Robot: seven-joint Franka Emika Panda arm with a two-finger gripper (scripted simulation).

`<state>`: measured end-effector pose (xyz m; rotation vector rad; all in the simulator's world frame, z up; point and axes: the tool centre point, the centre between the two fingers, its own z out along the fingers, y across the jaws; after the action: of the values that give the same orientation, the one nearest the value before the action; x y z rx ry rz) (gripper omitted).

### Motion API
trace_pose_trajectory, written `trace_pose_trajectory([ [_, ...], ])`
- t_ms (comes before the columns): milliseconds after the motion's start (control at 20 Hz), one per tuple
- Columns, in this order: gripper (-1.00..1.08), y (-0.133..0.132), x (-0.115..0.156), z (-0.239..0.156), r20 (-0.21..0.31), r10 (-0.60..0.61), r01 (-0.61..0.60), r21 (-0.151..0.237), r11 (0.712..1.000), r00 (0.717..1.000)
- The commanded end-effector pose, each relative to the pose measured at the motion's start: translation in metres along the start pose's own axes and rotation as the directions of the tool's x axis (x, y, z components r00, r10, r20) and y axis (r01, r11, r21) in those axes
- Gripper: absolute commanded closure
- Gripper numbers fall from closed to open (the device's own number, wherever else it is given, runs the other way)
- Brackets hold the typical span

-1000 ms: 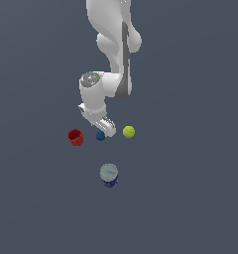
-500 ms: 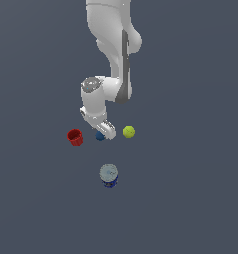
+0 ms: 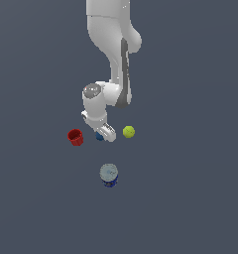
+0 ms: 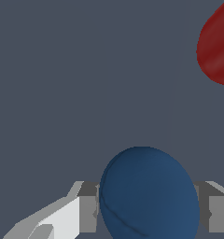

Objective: Pick up a designated object from a clutter of objects.

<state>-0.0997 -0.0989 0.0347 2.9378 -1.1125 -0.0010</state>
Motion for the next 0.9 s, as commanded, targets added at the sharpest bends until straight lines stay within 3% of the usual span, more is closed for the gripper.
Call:
trace_pose_trajectory([
  [0, 1.08, 0.000, 0.000, 0.001, 0.000, 0.000, 0.000, 0.000, 1.000, 1.000],
  [850, 1.08, -0.010, 0.003, -0.013, -0.001, 0.000, 0.000, 0.001, 1.000, 1.000],
])
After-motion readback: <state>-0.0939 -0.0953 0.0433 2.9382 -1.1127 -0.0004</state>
